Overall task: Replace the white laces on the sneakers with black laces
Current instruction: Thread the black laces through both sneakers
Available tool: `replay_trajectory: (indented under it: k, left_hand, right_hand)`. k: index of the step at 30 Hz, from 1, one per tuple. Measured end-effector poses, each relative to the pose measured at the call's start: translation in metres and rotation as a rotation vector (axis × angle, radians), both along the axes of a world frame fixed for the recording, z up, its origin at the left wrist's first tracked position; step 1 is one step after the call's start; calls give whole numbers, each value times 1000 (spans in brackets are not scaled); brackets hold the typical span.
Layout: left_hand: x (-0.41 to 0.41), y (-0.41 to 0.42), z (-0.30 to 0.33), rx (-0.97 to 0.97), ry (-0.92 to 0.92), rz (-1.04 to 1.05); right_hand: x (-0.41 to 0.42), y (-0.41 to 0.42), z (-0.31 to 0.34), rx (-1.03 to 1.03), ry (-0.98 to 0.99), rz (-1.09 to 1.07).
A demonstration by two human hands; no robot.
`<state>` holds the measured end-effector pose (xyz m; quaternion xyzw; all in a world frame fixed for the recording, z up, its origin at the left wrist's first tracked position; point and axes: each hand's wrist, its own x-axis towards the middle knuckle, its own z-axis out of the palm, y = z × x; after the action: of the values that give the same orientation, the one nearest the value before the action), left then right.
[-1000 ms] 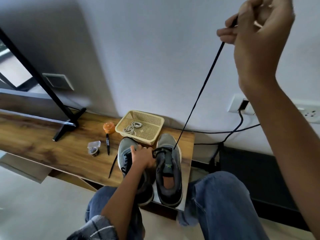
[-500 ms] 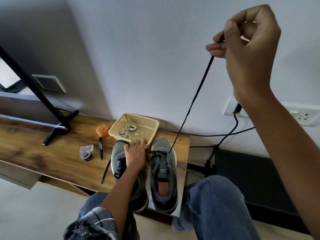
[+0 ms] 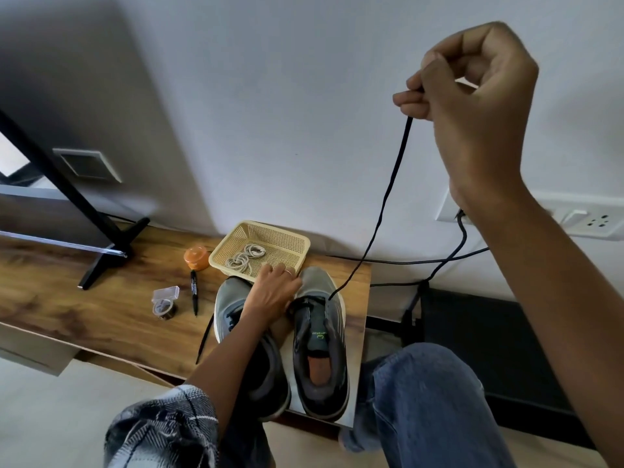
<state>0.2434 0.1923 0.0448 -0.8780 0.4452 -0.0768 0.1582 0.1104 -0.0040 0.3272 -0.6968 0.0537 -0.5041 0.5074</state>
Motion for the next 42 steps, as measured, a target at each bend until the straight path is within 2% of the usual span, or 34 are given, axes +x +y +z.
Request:
replay_trajectory:
  k: [2,5,11,13,16,21,25,29,31,34,37,42]
  left_hand:
    - [-4,-3,-2,53,15,-31]
    - [-9,-4,-2,101,48,96]
    - [-5,2,25,51,305,320]
    - [9,13,47,-26,435,419]
    - [28,36,90,-153,609,443]
    - [33,56,193,-394,568,450]
    - [19,57,270,-660,573,374]
    - [-9,44,314,-955,659,267]
    - [-19,34,323,-1027,708,273]
    - [-24,24,311,-915,675,283]
    - [-29,22,266,-729,622,311]
    - [-74,15,159,-406,750,280]
  right_hand:
    - [0,0,-2,2,7,0]
    - [1,0,-5,11,16,4]
    - [1,-6,-9,20,33,23]
    - [0,-9,-9,34,48,35]
    - [-2,-10,-6,63,77,55]
    - [-7,-7,3,86,128,139]
    - [-8,-2,13,124,169,219]
    - [-9,10,16,105,224,276]
    - [-10,18,17,119,248,315]
    - [-11,26,15,134,291,355]
    - [-14,30,7,138,335,367]
    - [-15,27,-10,135,394,352]
